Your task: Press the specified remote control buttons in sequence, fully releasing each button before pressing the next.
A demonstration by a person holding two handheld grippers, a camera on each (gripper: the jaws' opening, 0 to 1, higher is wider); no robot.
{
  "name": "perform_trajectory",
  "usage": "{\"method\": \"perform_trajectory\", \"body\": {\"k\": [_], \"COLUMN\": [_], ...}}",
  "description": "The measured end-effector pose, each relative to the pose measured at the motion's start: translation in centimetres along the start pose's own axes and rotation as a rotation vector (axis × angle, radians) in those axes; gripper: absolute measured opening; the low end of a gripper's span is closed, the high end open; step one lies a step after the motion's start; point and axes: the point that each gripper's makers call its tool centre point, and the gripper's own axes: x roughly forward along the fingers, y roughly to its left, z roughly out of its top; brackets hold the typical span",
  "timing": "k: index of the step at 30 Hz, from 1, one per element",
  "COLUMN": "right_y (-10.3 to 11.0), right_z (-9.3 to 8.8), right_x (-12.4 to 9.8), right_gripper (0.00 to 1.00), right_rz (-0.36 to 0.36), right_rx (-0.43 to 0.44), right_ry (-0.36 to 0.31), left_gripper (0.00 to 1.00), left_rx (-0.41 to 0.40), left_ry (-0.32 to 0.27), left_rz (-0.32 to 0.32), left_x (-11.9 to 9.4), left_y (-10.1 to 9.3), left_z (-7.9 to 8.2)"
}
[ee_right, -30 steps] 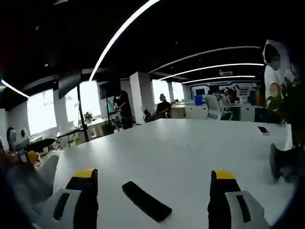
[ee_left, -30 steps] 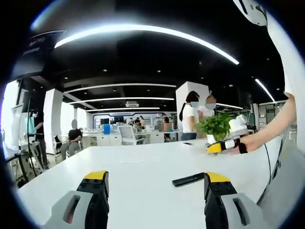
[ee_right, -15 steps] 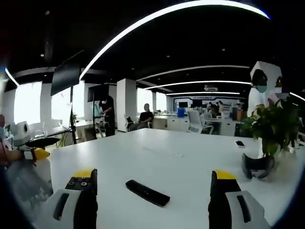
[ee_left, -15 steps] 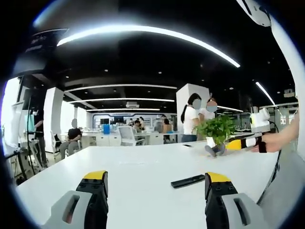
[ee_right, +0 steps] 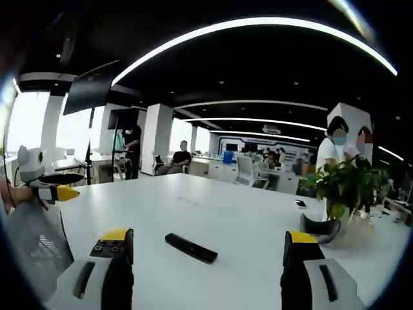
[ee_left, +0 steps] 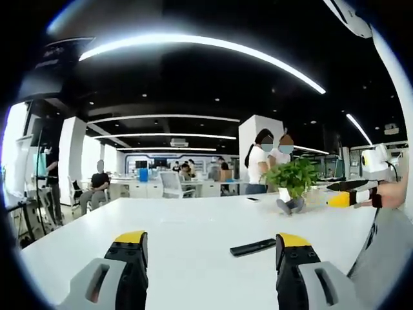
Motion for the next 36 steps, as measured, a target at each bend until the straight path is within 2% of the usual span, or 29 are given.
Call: {"method": "perform_trajectory", "body": {"k": [2,5,8,15,19,24,30,36], "right_y": [0.2,0.0,-0.1,0.1,0.2,-0.2,-0.5,-1.2], "right_z": [-0.3,-0.2,-1.4,-2.1,-2.7,-2.3,-2.5,-2.6], "right_x": [-0.4,-1.1,-1.2,-1.1,-1.1,-1.5,-1.8,-2.1], "right_gripper": [0.97,0.97,0.96,0.92,0.94,0.91,0.91,0.91], "right_rz": [0.007,-0.015,-0.006,0.012,0.024,0.012,0.002,-0.018], "right_rx": [-0.009,-0.014,-0.042,-0.022,0.021,0.065,0.137,0.19], "right_ry": [0.024,0.004,0.043,0.068,0.097,0.07,0.068,0.058], "left_gripper": [0.84,0.83,0.83,0.8,0.8,0.81,0.81,0.81], "left_rx": [-0.002,0.01,0.007,0.008,0.0,-0.009,-0.018,-0.016], "left_ry": [0.001,-0.009,-0.019,0.01,0.005,0.014,0.009,0.019], "left_rz": [0.0,0.006,0.013,0.018,0.031,0.036,0.044,0.049], "left_x": [0.0,-0.1,-0.2,-0.2,-0.3,-0.3,-0.4,-0.4], "left_y": [0.0,0.1,0.2,0.1,0.2,0.2,0.3,0.8], "left_z": [-0.1,0.1,0.3,-0.1,0.1,0.0,0.2,-0.4]}}
